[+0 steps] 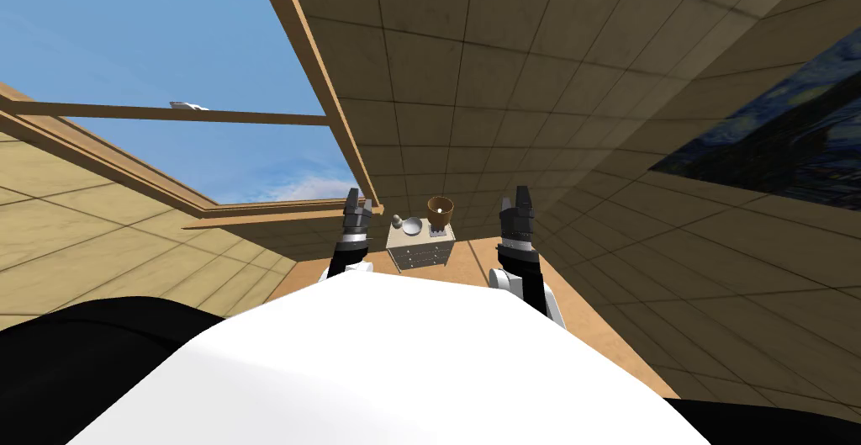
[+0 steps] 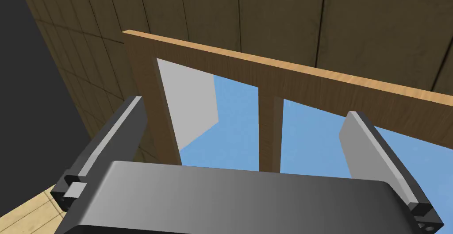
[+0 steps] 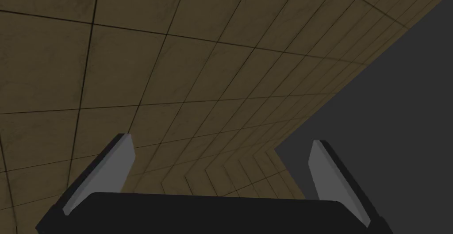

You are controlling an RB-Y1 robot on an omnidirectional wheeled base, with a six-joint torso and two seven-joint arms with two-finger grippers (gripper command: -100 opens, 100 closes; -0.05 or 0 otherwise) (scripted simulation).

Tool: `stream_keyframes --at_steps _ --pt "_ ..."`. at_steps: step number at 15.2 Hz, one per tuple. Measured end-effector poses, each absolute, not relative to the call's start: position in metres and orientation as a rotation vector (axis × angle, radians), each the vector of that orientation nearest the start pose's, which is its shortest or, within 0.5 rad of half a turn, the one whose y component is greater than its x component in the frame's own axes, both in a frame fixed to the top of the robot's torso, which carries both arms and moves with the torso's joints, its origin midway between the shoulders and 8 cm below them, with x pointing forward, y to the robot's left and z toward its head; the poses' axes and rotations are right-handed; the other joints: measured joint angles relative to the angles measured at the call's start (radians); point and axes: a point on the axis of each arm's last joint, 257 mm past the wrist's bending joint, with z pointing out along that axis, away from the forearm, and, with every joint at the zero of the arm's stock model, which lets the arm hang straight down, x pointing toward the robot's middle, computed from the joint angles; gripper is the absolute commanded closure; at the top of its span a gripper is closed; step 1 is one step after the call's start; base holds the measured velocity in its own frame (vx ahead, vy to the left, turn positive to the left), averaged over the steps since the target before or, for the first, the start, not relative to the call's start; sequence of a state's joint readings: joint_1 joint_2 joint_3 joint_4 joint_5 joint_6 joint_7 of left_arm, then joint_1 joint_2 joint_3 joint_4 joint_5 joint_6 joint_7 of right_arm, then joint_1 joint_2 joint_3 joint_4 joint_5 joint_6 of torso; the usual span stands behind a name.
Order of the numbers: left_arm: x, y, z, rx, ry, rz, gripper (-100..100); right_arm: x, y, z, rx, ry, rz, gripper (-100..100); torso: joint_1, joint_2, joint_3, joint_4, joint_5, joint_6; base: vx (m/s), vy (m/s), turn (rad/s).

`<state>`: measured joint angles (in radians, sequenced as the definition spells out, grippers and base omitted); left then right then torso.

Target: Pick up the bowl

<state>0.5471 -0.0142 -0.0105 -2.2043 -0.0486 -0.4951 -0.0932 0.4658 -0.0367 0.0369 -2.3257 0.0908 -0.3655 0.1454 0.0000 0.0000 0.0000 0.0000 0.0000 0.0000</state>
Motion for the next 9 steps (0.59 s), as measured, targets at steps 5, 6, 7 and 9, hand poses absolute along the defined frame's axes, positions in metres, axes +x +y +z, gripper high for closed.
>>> stream_keyframes --at_steps 5,6,7,9 --pt "0.365 0.275 -0.042 -0.662 0.837 -1.144 -100 0.362 -0.253 0.028 0.563 0.764 1.139 0 0.0 0.0 0.0 0.0 0.0 0.0 0.004 -0.002 -0.017" --pt "0.368 0.274 -0.045 -0.657 0.86 -1.141 -100 0.362 -0.253 0.028 0.563 0.764 1.139 0 0.0 -0.001 0.0 0.0 0.0 0.0 0.009 -0.005 -0.038" --pt "0.372 0.274 -0.051 -0.654 0.891 -1.134 -100 0.362 -0.253 0.029 0.563 0.764 1.139 0 0.0 -0.001 0.0 0.0 0.0 0.0 0.011 -0.006 -0.048" --pt "0.384 0.277 -0.067 -0.659 0.952 -1.116 -100 0.362 -0.253 0.028 0.563 0.764 1.139 0 0.0 -0.001 -0.001 0.0 0.0 0.0 0.011 -0.004 -0.031"
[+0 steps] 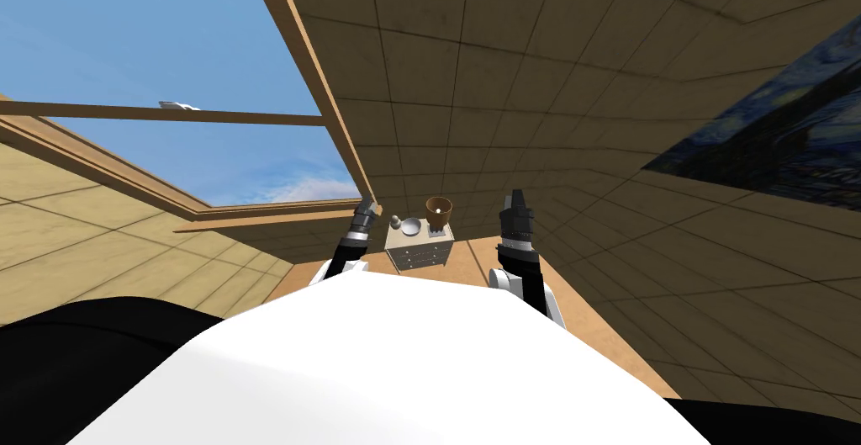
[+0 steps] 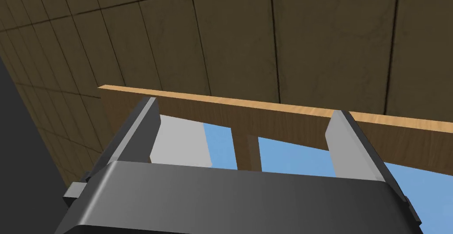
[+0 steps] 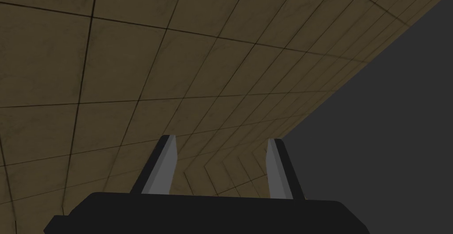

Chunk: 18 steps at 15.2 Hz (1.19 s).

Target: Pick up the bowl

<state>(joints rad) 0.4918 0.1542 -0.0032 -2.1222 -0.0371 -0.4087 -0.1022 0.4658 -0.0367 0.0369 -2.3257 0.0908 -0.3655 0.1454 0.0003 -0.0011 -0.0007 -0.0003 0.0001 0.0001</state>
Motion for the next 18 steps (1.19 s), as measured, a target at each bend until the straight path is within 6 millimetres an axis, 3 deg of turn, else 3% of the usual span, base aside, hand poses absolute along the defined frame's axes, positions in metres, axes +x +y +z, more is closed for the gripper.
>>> stream_keyframes --at_steps 5,18 --pt "0.407 0.279 -0.104 -0.692 1.082 -1.062 -100 0.362 -0.253 0.028 0.563 0.764 1.139 0 0.0 0.0 0.0 0.0 0.0 0.0 0.012 -0.005 -0.037" --pt "0.46 0.31 -0.205 -0.841 1.345 -0.89 -100 0.362 -0.253 0.028 0.563 0.764 1.139 0 0.0 0.0 0.0 0.0 0.0 0.0 0.013 -0.005 -0.038"
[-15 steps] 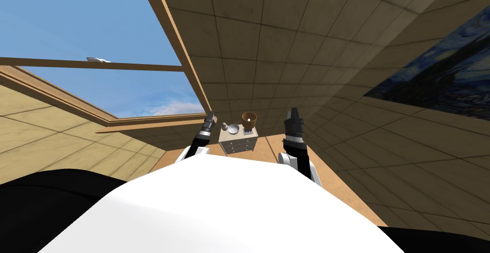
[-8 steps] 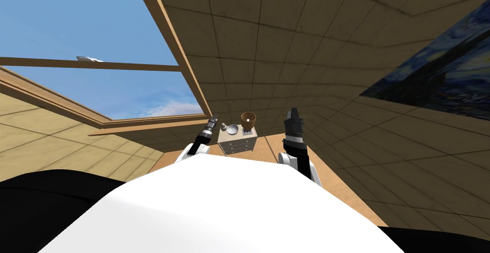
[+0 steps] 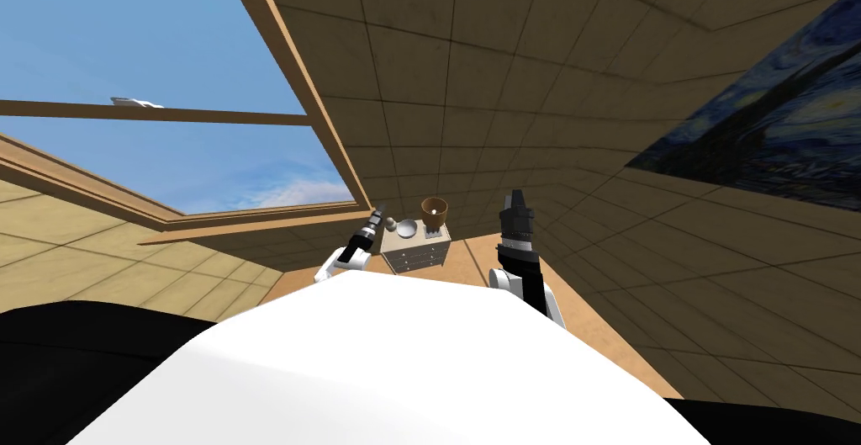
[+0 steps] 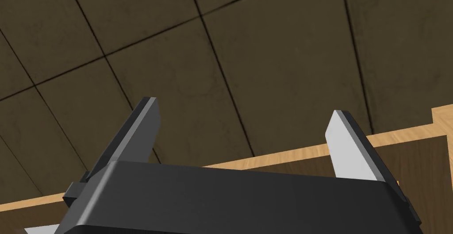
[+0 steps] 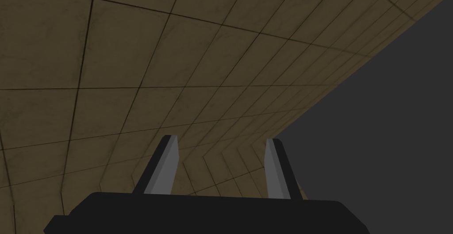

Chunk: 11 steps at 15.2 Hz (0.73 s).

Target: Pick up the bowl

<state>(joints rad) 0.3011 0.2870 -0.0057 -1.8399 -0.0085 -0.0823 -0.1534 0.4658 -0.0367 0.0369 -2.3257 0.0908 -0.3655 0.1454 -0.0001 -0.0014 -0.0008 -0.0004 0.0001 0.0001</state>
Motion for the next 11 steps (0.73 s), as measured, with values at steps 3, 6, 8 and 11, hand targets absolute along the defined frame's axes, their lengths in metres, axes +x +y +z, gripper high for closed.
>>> stream_keyframes --at_steps 3,6,8,11 --pt "0.469 0.319 -0.23 -0.885 1.406 -0.842 -100 0.362 -0.253 0.028 0.563 0.764 1.139 0 0.0 0.0 0.0 0.0 0.0 0.0 0.016 -0.007 -0.045" --pt "0.476 0.327 -0.254 -0.934 1.465 -0.792 -100 0.362 -0.253 0.028 0.563 0.764 1.139 0 0.0 0.0 0.0 0.0 0.0 0.0 0.015 -0.005 -0.034" --pt "0.479 0.332 -0.269 -0.962 1.498 -0.763 -100 0.362 -0.253 0.028 0.563 0.764 1.139 0 0.0 0.0 0.0 0.0 0.0 0.0 0.013 -0.005 -0.036" --pt "0.485 0.341 -0.291 -1.011 1.552 -0.715 -100 0.362 -0.253 0.028 0.563 0.764 1.139 0 0.0 0.0 0.0 0.0 0.0 0.0 0.017 -0.005 -0.049"
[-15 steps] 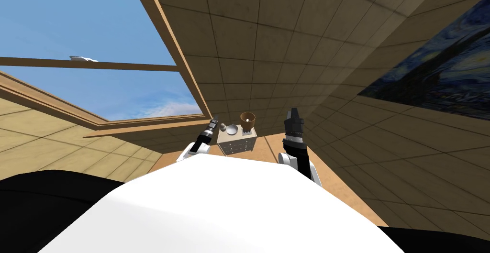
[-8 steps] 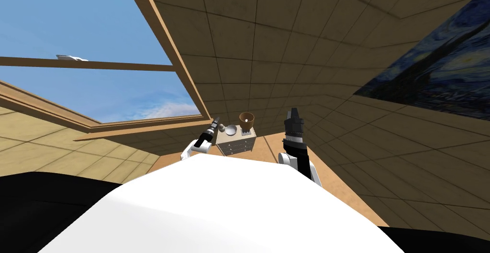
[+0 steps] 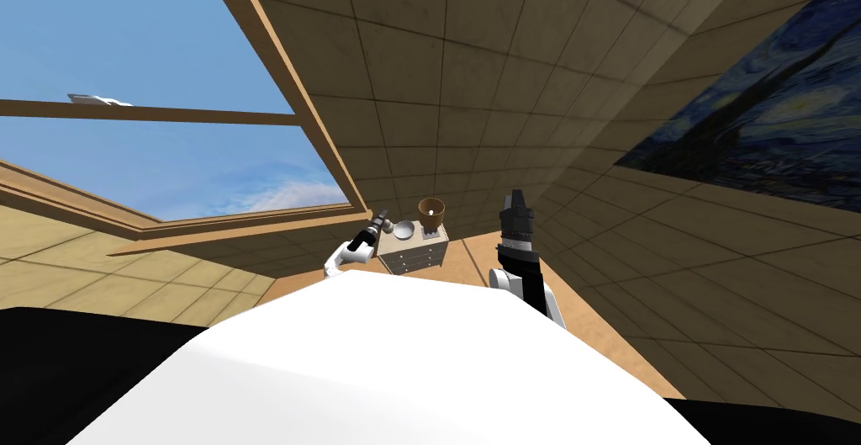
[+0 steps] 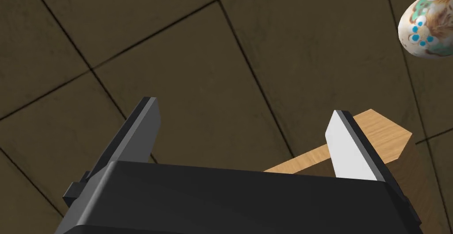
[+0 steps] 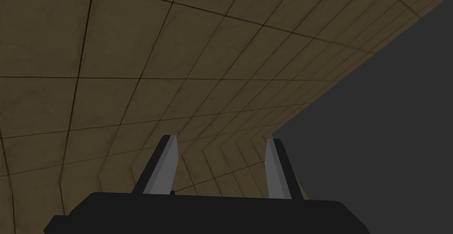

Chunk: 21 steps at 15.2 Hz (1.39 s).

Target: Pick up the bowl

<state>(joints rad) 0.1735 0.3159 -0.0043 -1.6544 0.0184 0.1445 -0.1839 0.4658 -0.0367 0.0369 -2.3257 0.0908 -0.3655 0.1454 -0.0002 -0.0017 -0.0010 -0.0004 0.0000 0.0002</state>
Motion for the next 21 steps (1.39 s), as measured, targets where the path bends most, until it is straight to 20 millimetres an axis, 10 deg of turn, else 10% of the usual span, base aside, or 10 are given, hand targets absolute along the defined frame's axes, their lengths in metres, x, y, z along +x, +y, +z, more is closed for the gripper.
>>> stream_keyframes --at_steps 21 --pt "0.476 0.367 -0.434 -1.343 1.901 -0.4 -100 0.362 -0.253 0.028 0.563 0.764 1.139 0 0.0 0.0 0.0 0.0 0.0 0.0 0.014 -0.003 -0.036"
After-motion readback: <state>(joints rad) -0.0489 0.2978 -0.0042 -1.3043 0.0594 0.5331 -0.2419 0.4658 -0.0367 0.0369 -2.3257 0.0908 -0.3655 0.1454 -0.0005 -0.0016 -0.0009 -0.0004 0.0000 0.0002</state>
